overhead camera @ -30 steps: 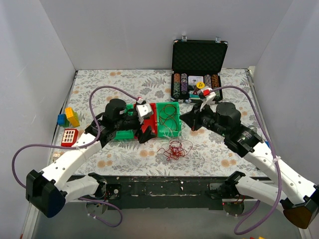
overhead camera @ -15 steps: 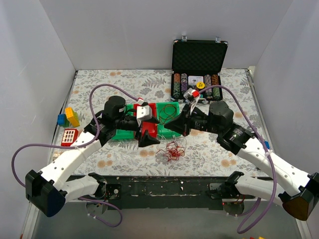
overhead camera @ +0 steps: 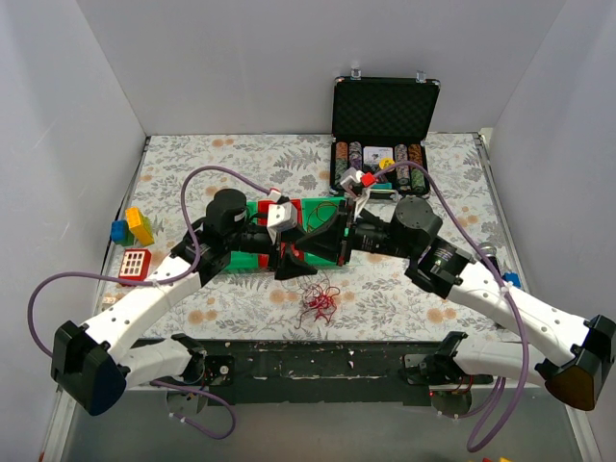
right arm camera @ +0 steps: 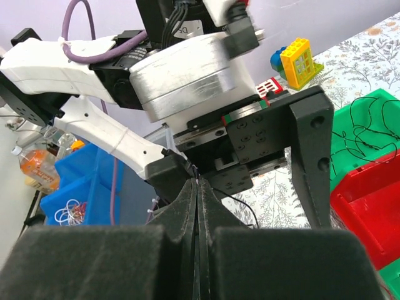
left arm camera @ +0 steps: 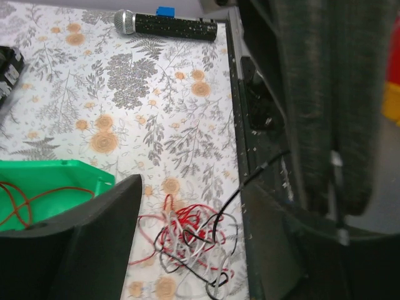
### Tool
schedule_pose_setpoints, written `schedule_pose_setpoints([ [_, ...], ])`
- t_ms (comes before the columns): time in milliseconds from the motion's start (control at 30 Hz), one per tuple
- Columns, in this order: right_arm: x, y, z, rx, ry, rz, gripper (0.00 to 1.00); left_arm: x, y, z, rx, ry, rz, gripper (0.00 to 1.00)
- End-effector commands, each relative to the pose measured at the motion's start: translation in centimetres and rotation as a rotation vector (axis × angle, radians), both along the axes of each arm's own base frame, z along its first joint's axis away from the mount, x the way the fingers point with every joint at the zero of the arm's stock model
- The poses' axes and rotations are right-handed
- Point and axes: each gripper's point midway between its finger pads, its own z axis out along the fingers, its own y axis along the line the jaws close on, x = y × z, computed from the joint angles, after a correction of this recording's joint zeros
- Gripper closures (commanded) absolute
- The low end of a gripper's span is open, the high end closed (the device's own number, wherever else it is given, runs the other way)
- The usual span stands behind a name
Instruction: Untangle the cables
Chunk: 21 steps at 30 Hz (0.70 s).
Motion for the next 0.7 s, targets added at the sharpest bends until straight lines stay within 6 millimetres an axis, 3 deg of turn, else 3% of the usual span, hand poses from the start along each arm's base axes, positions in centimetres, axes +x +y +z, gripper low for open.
schedule_pose_setpoints([
  [0,0.0,-0.5,4.2,0.108,-0.073,-0.034,0.99,0.6,0.0,0.2,-0.019,-0.004,0.054,0.50],
  [67,0.2,-1.1,4.0,0.105,-0.077,-0.070,0.99,0.7,0.2,0.0,-0.014,-0.003,0.079,0.76],
  [100,0.4,-1.3,3.9,0.101,-0.082,-0.089,0.99,0.8,0.3,-0.1,-0.012,0.000,0.093,0.82],
  [233,1.2,-2.8,3.3,0.064,-0.079,-0.179,0.99,0.9,0.6,0.1,-0.013,0.009,0.129,0.88],
  [267,1.5,-3.2,3.2,0.059,-0.082,-0.207,0.90,1.1,0.7,0.3,-0.016,0.004,0.142,0.91],
  [367,2.1,-4.8,1.6,0.020,-0.065,-0.291,0.52,1.8,0.9,1.5,-0.030,-0.016,0.192,1.00],
  [467,2.0,-6.7,0.0,-0.001,-0.048,-0.356,0.27,1.9,1.0,2.5,-0.038,-0.023,0.208,1.00],
  [533,2.0,-7.5,-1.5,-0.022,-0.028,-0.383,0.17,1.8,1.0,3.0,-0.046,-0.019,0.206,1.00],
  [667,1.1,-7.9,-5.4,-0.074,0.011,-0.356,0.15,1.7,1.0,4.1,-0.067,0.004,0.212,1.00],
])
